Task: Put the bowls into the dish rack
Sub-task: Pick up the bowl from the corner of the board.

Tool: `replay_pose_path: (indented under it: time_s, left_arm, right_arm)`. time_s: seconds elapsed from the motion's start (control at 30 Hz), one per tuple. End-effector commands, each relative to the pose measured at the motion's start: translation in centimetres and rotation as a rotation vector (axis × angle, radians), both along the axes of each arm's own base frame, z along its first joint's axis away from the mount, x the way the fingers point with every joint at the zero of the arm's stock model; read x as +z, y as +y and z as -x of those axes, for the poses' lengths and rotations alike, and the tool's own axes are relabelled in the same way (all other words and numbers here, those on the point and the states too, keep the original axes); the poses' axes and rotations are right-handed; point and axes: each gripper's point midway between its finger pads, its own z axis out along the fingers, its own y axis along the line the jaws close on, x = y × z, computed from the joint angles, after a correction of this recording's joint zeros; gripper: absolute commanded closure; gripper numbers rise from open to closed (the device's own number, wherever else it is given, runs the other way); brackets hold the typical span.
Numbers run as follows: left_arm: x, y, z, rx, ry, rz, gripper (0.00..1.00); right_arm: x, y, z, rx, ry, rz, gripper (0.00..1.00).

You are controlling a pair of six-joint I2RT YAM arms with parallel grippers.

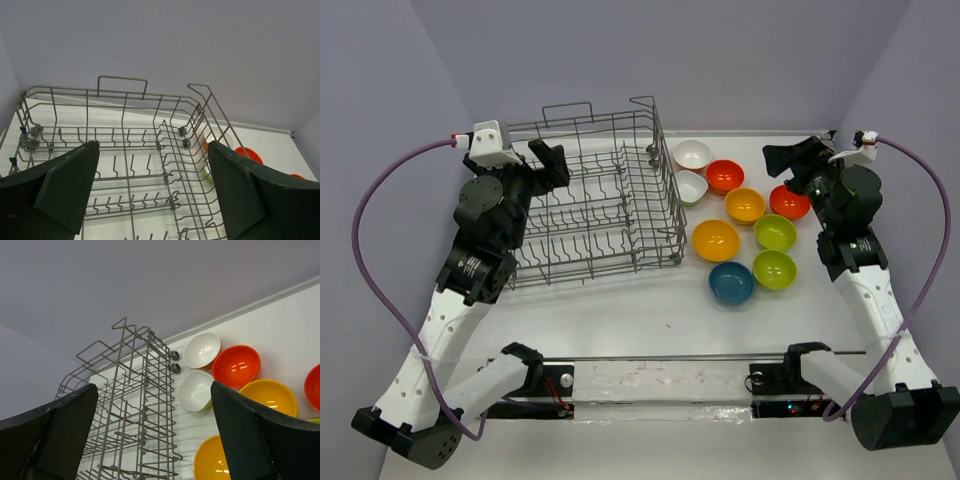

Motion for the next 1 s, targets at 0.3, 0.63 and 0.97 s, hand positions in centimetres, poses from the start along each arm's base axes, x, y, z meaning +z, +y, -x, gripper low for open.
replay_pose_path:
  time_s: [0.3, 0.63, 0.97]
  left_arm:
    - [1.7, 0.5, 0.5, 0.010, -0.076, 0.027, 0.01]
    - [1.9, 0.6, 0.6, 0.014, -0.080, 0.024, 0.01]
    - [1.2, 0.4, 0.1, 0.015, -0.063, 0.008, 0.01]
  right_arm:
    - [-1.9, -3.5, -2.5, -0.194, 0.143, 0.066, 0.00]
    - [-5.9, -7.0, -2.9, -0.393, 0.314, 0.103, 0.00]
    - [-12.2, -9.6, -1.8, -0.551, 0.469, 0.132, 0.00]
